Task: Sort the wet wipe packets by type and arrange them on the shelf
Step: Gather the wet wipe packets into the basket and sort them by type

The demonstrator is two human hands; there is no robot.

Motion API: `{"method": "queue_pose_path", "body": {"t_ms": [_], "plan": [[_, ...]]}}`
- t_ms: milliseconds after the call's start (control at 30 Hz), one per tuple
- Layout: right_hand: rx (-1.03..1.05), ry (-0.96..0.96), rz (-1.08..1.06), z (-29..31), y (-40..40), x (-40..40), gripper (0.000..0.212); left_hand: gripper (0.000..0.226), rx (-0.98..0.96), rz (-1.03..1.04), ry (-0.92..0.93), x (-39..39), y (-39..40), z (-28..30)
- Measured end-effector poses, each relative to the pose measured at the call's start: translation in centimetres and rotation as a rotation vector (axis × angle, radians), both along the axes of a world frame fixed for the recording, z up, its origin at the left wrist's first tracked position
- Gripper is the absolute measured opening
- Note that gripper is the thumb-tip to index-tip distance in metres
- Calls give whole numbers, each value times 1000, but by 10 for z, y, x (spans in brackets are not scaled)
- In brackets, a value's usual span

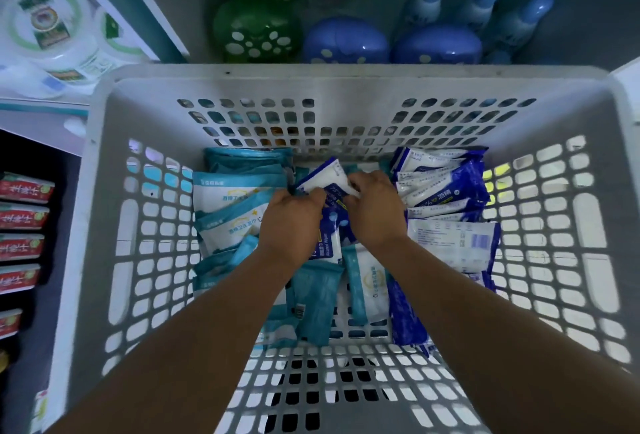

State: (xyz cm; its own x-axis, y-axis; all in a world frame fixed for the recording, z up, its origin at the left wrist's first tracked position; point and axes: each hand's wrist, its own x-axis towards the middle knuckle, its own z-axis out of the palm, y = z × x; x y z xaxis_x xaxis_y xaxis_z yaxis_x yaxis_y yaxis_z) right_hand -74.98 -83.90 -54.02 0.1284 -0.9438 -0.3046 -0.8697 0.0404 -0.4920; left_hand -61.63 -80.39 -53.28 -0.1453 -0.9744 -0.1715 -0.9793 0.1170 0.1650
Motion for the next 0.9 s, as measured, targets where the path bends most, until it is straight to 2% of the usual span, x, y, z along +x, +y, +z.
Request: {"method": "queue_pose_path", "body": {"t_ms": [100, 167, 300, 433, 567, 633, 733, 800, 900], "plan": [[-147, -188, -78, 12, -1, -3, 24, 22, -52, 60, 209, 1, 0, 6], [-291, -203, -55, 25, -7, -11, 27, 16, -113, 110, 290, 2, -3, 14], [-526, 40, 12, 52, -17, -46, 30, 6, -225, 222, 366, 1, -7, 34], [-485, 336, 91, 53, -18, -88, 46, 19, -163, 409, 517, -15, -14, 54], [-411, 471, 135, 48, -24, -119, 51, 14, -116, 609, 751, -39, -20, 52], [-419, 442, 99, 49, -25, -124, 55, 14, -93, 681, 828, -51, -21, 48], [-453, 201, 33, 57, -20, -117, 57, 14, -86, 735, 934, -68, -24, 46], [-459, 112, 122, 58, -11, -112, 61, 15, -54, 736, 1011, -81, -25, 45], [-416, 130, 243, 51, -3, -112, 66, 20, 27, 775, 1099, -104, -27, 40]]}}
